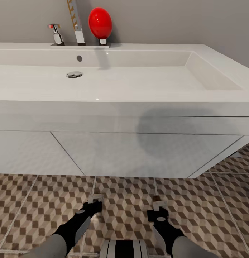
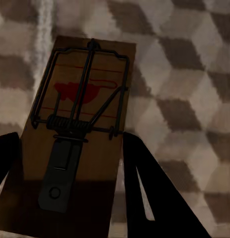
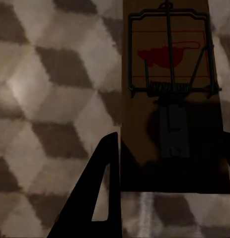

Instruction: Take the four mousetraps from the cabinet in the bathroom and place them on the bathroom floor. Make sure all four end up on the same floor surface, and ensure that at least two of them are either under or directly next to the same bathroom sink.

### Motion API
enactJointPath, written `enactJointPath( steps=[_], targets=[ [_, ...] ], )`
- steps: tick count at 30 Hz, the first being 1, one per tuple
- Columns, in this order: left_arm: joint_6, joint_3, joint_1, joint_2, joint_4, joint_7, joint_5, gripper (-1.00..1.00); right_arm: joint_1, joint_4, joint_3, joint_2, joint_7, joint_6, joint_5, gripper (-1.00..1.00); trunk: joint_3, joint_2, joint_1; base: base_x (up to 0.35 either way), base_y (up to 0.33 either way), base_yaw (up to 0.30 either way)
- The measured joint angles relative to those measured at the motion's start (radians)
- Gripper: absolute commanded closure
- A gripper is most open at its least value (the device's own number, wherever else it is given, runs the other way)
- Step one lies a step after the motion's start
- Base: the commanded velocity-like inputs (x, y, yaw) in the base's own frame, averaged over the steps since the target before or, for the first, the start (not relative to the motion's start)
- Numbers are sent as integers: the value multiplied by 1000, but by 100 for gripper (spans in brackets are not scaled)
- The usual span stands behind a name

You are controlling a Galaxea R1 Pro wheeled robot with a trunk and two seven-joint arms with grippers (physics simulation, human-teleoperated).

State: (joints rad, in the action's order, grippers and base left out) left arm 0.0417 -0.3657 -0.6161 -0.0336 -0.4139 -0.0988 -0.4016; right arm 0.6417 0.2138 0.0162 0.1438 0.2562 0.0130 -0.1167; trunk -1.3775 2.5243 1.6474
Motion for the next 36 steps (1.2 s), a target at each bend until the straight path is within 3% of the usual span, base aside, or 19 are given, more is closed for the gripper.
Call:
enactJointPath(
  steps=[5,10,21,36],
  targets=[
    [32,1,-47,-2,-4,1,1,100,43,28,0,-3,3,-39,6,100,0,0,0,0,0,0],
    [14,1,-57,-1,13,1,-2,100,77,14,0,-4,4,-49,8,100,0,0,0,0,0,0],
    [-66,-2,-60,-1,140,1,-1,100,86,-41,0,-3,-10,-53,7,100,0,0,0,0,0,0],
    [-94,-20,-60,-2,155,0,2,100,86,-47,2,-4,-23,-55,1,100,0,0,0,0,0,0]
  ],
)
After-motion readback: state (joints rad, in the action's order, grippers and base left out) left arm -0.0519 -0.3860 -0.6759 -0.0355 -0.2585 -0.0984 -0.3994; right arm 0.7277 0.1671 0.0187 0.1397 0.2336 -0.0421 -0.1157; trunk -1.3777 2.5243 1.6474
